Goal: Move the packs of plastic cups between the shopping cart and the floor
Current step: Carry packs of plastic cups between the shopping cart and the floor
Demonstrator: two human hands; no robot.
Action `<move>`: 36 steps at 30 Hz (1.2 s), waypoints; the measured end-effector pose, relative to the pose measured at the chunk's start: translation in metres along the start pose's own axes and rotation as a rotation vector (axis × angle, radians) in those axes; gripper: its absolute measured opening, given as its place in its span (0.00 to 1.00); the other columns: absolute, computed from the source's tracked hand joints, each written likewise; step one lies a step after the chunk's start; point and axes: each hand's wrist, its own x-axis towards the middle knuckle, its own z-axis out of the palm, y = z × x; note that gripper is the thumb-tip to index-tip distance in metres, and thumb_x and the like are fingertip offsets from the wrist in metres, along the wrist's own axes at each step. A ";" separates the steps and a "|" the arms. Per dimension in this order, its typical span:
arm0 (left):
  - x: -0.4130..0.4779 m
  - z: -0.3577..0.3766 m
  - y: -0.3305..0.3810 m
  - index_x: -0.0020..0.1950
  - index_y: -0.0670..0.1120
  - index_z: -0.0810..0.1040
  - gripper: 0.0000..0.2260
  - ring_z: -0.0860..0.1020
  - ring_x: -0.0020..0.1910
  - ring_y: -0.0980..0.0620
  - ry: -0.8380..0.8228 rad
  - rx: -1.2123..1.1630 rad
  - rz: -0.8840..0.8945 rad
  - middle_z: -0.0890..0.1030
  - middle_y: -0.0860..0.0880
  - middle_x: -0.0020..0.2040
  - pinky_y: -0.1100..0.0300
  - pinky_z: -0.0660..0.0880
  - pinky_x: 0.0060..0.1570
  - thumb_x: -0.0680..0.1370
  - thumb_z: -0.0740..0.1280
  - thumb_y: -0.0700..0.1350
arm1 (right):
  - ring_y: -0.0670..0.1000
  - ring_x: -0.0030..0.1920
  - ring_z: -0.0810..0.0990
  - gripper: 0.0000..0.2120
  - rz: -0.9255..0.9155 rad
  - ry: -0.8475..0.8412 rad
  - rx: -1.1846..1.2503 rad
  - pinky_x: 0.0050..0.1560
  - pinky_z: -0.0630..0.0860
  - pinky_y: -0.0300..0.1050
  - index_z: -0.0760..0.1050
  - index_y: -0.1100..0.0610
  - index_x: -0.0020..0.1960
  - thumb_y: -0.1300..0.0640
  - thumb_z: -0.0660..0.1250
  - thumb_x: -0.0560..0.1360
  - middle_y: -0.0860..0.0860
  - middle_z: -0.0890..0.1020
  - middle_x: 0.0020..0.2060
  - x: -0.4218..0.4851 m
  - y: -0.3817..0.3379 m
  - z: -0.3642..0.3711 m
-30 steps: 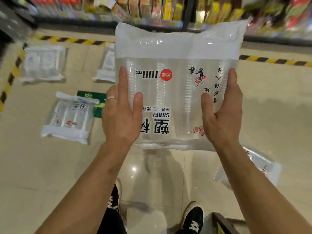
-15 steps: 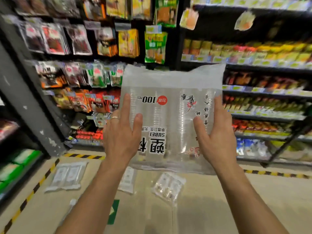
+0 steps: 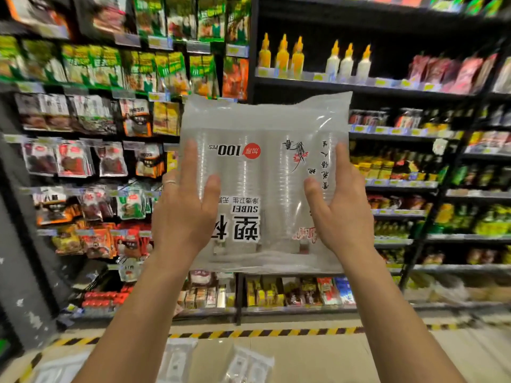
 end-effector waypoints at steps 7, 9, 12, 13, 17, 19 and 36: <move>0.004 0.015 0.032 0.78 0.63 0.41 0.27 0.70 0.65 0.38 -0.047 -0.072 0.058 0.65 0.39 0.73 0.45 0.69 0.54 0.82 0.49 0.61 | 0.51 0.70 0.64 0.33 0.026 0.079 -0.068 0.53 0.65 0.49 0.44 0.40 0.79 0.40 0.57 0.80 0.48 0.57 0.77 -0.002 0.008 -0.043; 0.005 0.021 0.040 0.78 0.63 0.41 0.27 0.70 0.65 0.38 -0.063 -0.100 0.090 0.65 0.39 0.73 0.43 0.69 0.55 0.82 0.50 0.60 | 0.52 0.70 0.64 0.33 0.053 0.103 -0.102 0.54 0.66 0.49 0.42 0.39 0.78 0.40 0.56 0.80 0.48 0.56 0.77 -0.006 0.007 -0.055; 0.011 0.028 0.049 0.78 0.63 0.40 0.28 0.70 0.64 0.37 -0.106 -0.170 0.169 0.66 0.40 0.74 0.43 0.69 0.55 0.82 0.51 0.59 | 0.52 0.70 0.65 0.33 0.090 0.161 -0.174 0.55 0.67 0.49 0.41 0.38 0.78 0.41 0.56 0.80 0.50 0.56 0.77 -0.019 0.002 -0.071; 0.012 0.030 0.052 0.78 0.63 0.41 0.28 0.70 0.65 0.37 -0.130 -0.205 0.189 0.66 0.40 0.73 0.43 0.68 0.55 0.82 0.52 0.58 | 0.52 0.70 0.65 0.33 0.095 0.190 -0.203 0.55 0.67 0.49 0.42 0.38 0.78 0.41 0.56 0.80 0.50 0.57 0.77 -0.024 -0.002 -0.076; 0.010 0.030 0.058 0.79 0.62 0.43 0.28 0.70 0.64 0.36 -0.220 -0.332 0.274 0.68 0.36 0.71 0.43 0.68 0.56 0.82 0.53 0.59 | 0.51 0.68 0.66 0.31 0.131 0.307 -0.352 0.51 0.65 0.45 0.46 0.38 0.78 0.41 0.57 0.80 0.50 0.58 0.76 -0.047 -0.021 -0.094; 0.003 0.026 0.055 0.79 0.62 0.43 0.28 0.70 0.64 0.37 -0.264 -0.399 0.326 0.68 0.37 0.70 0.45 0.67 0.54 0.82 0.52 0.59 | 0.51 0.70 0.64 0.31 0.155 0.360 -0.417 0.52 0.66 0.46 0.46 0.38 0.78 0.41 0.57 0.80 0.50 0.58 0.77 -0.065 -0.036 -0.098; -0.158 -0.094 0.148 0.79 0.60 0.44 0.27 0.67 0.69 0.37 -0.789 -1.016 0.704 0.63 0.38 0.76 0.43 0.68 0.60 0.82 0.50 0.59 | 0.53 0.74 0.60 0.34 0.548 0.761 -1.068 0.66 0.57 0.38 0.51 0.46 0.79 0.44 0.60 0.77 0.56 0.63 0.74 -0.297 -0.248 -0.233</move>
